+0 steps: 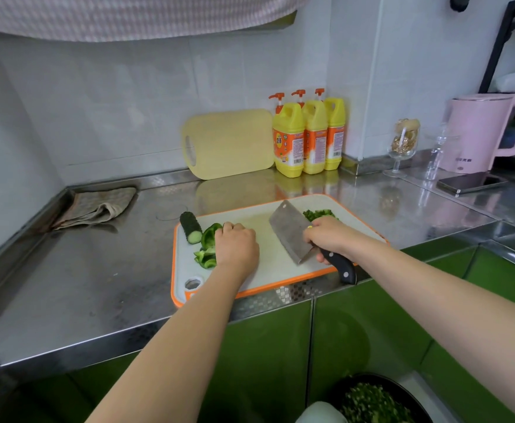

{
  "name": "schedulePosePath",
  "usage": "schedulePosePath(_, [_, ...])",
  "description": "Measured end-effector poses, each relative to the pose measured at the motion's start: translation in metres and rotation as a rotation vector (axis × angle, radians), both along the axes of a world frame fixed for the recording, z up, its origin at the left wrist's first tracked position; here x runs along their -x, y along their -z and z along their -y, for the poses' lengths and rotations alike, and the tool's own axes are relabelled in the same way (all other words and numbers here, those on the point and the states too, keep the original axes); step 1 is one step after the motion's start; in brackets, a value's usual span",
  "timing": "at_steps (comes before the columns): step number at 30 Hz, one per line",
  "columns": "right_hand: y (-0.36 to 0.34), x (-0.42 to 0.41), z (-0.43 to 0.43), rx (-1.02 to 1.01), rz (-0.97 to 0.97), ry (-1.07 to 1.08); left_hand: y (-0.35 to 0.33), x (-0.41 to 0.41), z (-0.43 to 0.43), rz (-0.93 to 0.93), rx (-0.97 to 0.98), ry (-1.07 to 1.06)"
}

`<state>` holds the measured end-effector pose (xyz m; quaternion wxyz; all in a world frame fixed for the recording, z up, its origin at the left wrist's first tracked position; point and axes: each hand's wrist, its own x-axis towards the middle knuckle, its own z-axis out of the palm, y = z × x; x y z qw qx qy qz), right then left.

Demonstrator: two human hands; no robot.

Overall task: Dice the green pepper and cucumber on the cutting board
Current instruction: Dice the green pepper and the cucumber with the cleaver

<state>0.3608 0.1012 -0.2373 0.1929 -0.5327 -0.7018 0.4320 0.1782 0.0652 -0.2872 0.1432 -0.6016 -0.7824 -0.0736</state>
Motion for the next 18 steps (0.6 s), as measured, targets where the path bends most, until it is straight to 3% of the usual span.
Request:
schedulePosePath(4, [-0.002,-0.021,-0.017,-0.060,0.045,0.140,-0.003,-0.002,0.001,0.037,-0.016,0.012])
schedulePosePath(7, [-0.004,-0.021,-0.014,-0.154,0.027,0.137,-0.009,-0.006,0.001,0.166,-0.103,0.039])
schedulePosePath(9, [-0.005,-0.011,-0.006,-0.252,0.021,0.111,-0.016,-0.011,-0.002,0.426,-0.216,0.074])
schedulePosePath(13, [-0.014,0.010,0.016,-0.534,0.204,0.025,-0.042,-0.035,-0.004,1.313,-0.134,0.124])
schedulePosePath(15, [-0.015,0.016,0.025,-0.682,0.330,-0.018,-0.050,-0.045,-0.005,1.482,-0.086,0.121])
schedulePosePath(18, [-0.009,0.017,0.028,-0.793,0.415,-0.137,-0.051,-0.051,-0.009,1.530,-0.148,0.056])
